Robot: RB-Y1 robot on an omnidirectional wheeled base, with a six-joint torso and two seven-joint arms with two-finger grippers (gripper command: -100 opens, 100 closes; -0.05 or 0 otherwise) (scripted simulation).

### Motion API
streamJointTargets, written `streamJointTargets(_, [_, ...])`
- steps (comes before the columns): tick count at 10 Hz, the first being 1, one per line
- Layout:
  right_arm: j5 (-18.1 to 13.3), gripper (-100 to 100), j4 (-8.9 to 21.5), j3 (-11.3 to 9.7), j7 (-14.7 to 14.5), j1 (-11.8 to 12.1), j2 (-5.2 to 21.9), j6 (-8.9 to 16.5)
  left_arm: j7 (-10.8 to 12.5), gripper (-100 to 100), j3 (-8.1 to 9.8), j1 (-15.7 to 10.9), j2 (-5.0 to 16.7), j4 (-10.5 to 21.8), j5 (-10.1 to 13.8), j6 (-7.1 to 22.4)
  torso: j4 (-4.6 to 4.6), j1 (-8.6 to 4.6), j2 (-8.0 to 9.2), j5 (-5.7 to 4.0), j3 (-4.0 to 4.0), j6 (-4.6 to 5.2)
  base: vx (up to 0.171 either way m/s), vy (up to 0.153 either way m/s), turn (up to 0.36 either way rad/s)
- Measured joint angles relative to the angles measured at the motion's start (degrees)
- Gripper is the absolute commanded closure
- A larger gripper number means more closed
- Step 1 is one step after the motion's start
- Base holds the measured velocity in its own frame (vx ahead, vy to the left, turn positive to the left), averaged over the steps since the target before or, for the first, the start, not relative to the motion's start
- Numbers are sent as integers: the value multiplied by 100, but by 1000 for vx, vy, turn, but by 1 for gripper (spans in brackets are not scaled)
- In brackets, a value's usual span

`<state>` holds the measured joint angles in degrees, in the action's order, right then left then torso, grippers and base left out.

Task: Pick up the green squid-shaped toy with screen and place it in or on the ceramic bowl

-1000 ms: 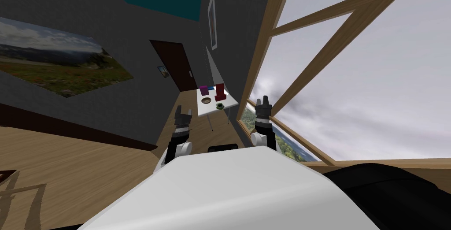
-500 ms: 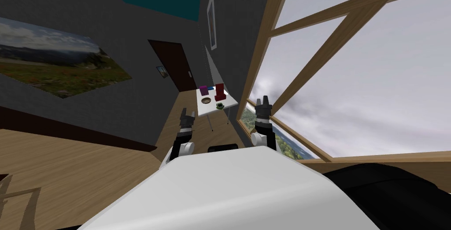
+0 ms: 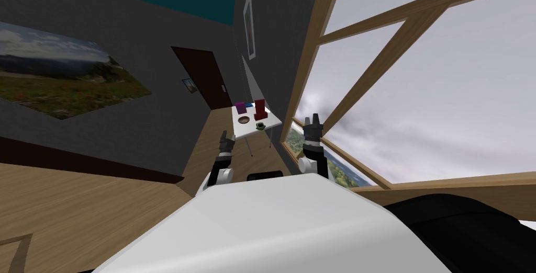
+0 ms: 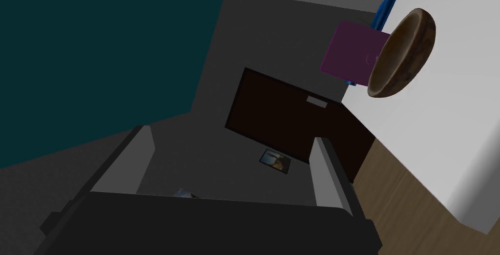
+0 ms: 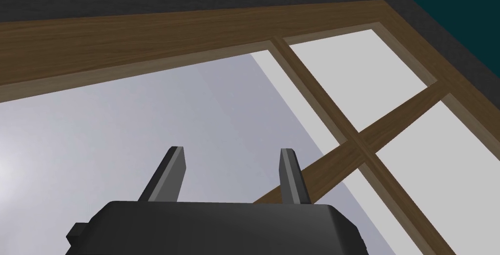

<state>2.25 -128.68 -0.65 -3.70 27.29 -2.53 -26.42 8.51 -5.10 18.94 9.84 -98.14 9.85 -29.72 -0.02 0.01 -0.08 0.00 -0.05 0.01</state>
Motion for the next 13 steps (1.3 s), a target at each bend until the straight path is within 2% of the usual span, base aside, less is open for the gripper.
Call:
streamJointTargets(7, [0, 0, 0, 0, 0, 0, 0, 0, 9, -100, -245, -319, -41, 927, -107, 140, -2, -3, -9, -1, -5, -1, 39, 2, -70])
streamJointTargets(10, [0, 0, 0, 0, 0, 1, 0, 0, -20, -100, -399, -409, -63, 1341, -230, 181, -5, -5, -23, -1, -13, -1, 80, -1, -104])
streamJointTargets(11, [0, 0, 0, 0, 0, 1, 0, 0, -46, -100, -440, -541, -94, 1622, -279, 153, -5, -3, -24, -1, -14, -1, 118, 9, -185])
streamJointTargets(13, [0, 0, 0, 0, 0, 2, 0, 0, -125, -100, -584, -656, -162, 1922, -449, 250, -11, -6, -55, -1, -31, 1, 184, -1, -199])
